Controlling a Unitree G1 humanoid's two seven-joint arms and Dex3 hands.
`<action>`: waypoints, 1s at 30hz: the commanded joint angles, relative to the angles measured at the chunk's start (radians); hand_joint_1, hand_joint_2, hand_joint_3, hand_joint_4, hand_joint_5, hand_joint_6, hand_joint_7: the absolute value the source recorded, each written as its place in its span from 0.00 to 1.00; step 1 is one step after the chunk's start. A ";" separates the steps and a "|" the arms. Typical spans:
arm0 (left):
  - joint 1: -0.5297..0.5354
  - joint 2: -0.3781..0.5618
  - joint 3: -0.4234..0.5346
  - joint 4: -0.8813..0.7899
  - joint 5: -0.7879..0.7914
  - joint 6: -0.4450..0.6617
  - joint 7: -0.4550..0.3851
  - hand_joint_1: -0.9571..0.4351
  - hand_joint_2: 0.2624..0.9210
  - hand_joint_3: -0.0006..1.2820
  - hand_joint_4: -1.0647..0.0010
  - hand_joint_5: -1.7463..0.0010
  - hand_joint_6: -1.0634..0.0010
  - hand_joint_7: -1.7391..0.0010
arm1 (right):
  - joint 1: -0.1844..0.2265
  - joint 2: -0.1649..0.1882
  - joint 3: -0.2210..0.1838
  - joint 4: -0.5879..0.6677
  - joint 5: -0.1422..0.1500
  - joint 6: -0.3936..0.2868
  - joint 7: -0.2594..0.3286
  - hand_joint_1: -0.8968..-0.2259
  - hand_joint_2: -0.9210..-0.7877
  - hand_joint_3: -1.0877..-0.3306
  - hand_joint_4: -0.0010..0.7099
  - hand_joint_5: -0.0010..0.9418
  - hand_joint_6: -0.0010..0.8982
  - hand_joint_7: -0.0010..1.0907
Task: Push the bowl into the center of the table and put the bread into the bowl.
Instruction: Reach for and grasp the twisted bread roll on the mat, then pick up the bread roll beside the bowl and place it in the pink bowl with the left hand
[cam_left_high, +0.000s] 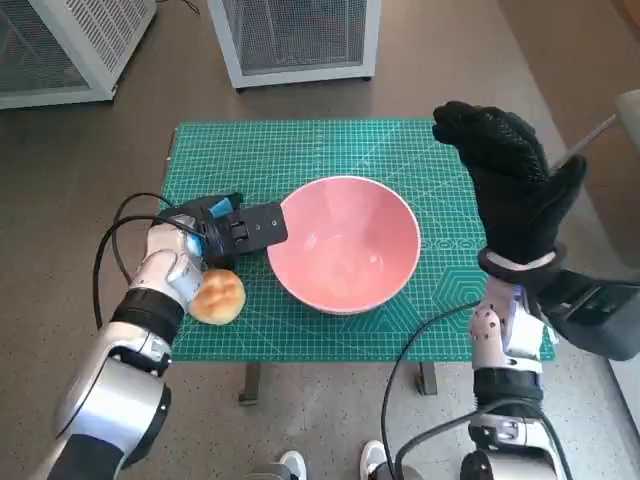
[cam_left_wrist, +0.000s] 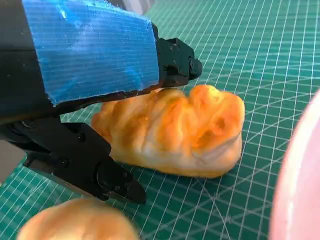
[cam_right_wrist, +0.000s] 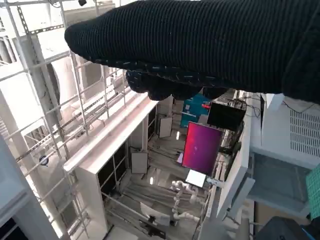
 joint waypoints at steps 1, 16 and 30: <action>0.035 -0.008 -0.049 0.048 0.056 -0.071 0.146 0.73 0.83 0.05 0.75 0.99 0.64 0.97 | 0.015 0.001 0.003 0.009 -0.014 0.002 -0.008 0.49 0.00 0.70 0.42 0.00 0.06 0.54; 0.049 0.017 -0.033 0.084 0.045 -0.198 0.360 0.69 0.98 0.06 0.36 0.32 0.38 0.37 | 0.017 0.001 0.000 0.012 -0.002 0.001 -0.001 0.46 0.00 0.70 0.42 0.00 0.06 0.54; 0.016 0.092 0.075 -0.069 -0.028 -0.233 0.353 0.69 1.00 0.03 0.34 0.33 0.37 0.37 | 0.011 0.001 0.001 0.024 0.001 0.001 0.007 0.47 0.00 0.71 0.43 0.00 0.06 0.53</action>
